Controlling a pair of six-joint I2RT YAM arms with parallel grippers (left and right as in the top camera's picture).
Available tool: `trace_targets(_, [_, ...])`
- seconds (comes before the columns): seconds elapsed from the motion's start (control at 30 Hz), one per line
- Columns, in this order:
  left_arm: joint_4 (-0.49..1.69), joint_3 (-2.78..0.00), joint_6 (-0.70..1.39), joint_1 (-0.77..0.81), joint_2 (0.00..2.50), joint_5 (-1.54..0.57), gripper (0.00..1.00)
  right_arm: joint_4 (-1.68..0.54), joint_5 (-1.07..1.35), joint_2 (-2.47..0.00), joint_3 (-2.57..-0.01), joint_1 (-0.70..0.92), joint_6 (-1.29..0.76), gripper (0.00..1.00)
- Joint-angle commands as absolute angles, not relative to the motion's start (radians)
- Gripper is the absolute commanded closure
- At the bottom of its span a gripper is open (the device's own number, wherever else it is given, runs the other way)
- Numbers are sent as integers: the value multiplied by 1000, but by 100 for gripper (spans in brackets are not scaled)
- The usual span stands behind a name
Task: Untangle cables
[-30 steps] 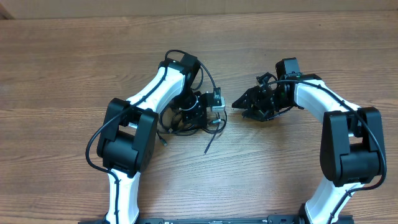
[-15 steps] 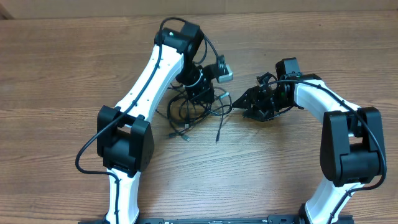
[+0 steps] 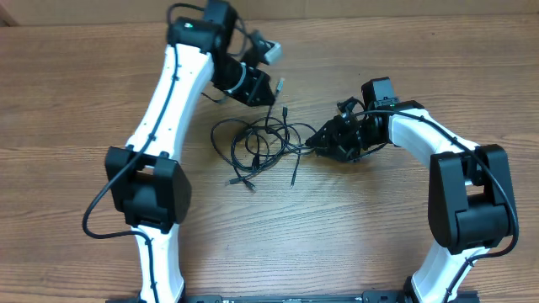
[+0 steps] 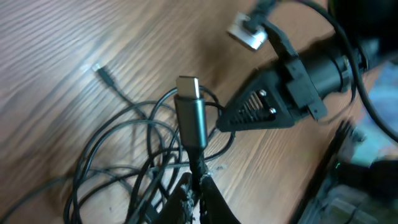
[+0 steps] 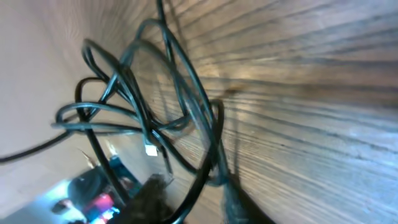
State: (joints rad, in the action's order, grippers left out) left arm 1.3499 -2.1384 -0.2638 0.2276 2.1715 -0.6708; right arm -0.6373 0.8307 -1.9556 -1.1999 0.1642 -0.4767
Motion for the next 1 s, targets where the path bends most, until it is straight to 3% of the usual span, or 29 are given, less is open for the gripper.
trace_targets(0.0, [1354,-2164,-126,170,2178,-707,96,-629,839,-1959,-1197,165,-531,85])
trace_targets(0.07, [1358,-2164,-124,134,2178,-696,96,-632,839,-1959,-1197,170,-531,96])
trace_targets(0.4, [1404,-2162,-96,-36,2178,-586,96,-632,763,-1959,-1197,285,-531,96])
trace_targets(0.43, [1413,-2162,-96,-43,2178,-575,88,-632,751,-1959,-1197,302,-532,96])
trace_targets(0.5, [1433,-2162,-97,-52,2178,-568,58,-629,726,-1959,-1197,341,-532,96])
trace_targets(0.6, [1441,-2162,-97,-50,2178,-569,39,-625,661,-1959,-1197,396,-531,96])
trace_targets(0.63, [1440,-2162,-97,-45,2178,-569,29,-625,631,-1959,-1197,411,-531,93])
trace_targets(0.67, [1440,-2162,-97,-38,2178,-569,22,-625,601,-1959,-1197,424,-531,83])
trace_targets(0.97, [1434,-2157,-96,62,2179,-538,18,-731,722,-1926,-1292,400,-515,59])
